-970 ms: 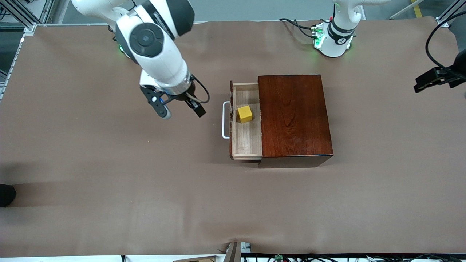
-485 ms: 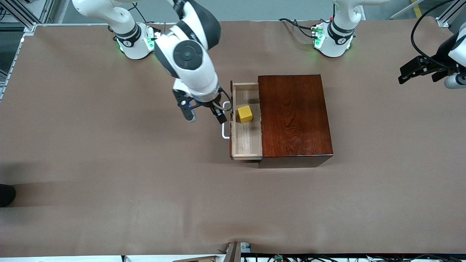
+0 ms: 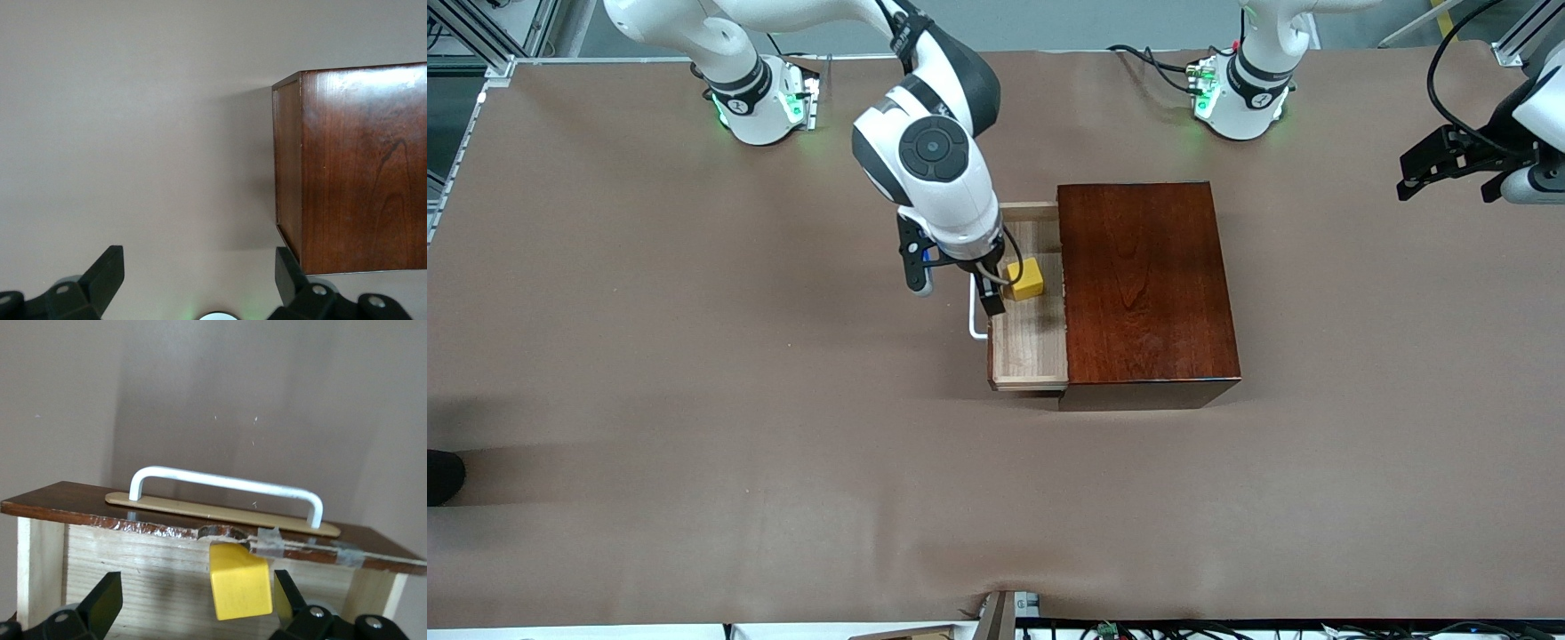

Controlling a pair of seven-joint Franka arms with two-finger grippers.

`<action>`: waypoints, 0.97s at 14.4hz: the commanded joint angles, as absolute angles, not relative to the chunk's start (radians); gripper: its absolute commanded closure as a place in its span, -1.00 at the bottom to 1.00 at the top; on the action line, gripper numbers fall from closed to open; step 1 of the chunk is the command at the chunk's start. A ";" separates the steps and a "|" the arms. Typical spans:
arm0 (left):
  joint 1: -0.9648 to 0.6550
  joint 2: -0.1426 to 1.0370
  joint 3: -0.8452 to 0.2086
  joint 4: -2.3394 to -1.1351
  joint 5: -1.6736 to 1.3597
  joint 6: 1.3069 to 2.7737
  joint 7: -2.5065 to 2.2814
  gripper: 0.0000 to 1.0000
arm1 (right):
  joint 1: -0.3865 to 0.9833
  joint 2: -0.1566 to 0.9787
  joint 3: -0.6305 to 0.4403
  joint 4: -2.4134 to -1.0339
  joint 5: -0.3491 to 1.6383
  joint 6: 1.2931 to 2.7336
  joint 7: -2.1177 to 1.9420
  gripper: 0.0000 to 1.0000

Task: Open drawer, take yellow block, close drawer
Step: 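Lower the right gripper and grasp the yellow cube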

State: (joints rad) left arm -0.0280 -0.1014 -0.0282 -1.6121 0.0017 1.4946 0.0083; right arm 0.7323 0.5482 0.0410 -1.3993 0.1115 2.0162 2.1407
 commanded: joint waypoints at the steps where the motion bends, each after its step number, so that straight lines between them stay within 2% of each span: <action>1: -0.018 -0.146 -0.034 -1.663 0.002 1.517 0.037 -1.00 | 0.762 0.598 0.031 -1.345 0.103 2.019 2.198 -1.00; 14: -0.015 -0.187 -0.028 -1.736 0.002 1.551 0.040 -1.00 | 0.799 0.661 0.029 -1.351 0.101 2.019 2.229 -1.00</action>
State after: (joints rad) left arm -0.0253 -0.1463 -0.0245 -1.6998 0.0017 1.5330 0.0133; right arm 0.7844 0.6410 0.0393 -1.3792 0.1113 2.0270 2.2086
